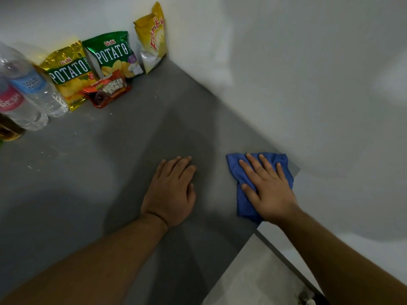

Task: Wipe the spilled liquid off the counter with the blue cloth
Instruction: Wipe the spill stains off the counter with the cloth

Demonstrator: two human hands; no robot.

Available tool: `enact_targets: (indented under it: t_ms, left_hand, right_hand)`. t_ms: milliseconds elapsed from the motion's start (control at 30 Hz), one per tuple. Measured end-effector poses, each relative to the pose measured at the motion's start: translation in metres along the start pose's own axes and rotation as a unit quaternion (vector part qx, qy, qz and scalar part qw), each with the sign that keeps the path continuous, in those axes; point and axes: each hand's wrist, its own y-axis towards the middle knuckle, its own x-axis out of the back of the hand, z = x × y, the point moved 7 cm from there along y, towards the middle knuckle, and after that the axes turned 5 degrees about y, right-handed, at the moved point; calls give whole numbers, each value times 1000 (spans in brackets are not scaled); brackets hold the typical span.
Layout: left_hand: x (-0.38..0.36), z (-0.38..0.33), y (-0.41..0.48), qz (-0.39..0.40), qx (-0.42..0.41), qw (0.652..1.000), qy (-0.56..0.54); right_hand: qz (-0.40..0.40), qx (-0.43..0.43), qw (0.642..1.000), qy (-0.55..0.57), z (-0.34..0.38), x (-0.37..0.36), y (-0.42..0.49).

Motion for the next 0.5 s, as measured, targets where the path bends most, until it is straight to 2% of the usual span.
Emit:
enact_targets:
  t_ms: [67, 133, 233, 333, 500]
  left_hand:
    - [0, 0, 0, 4, -1, 1000, 0]
    - [0, 1, 0, 9, -1, 1000, -2]
    - [3, 4, 5, 7, 7, 1000, -15]
    - [10, 11, 21, 5, 8, 1000, -16]
    - [4, 47, 54, 44, 36, 998, 9]
  right_hand:
    - [-9, -34, 999, -9, 13, 0, 26]
    - [-18, -33, 999, -14, 33, -3, 36]
    - [-7, 47, 999, -6, 47, -9, 21]
    - [16, 106, 994, 4, 26, -8, 1]
    - [9, 58, 998, 3, -6, 9, 27]
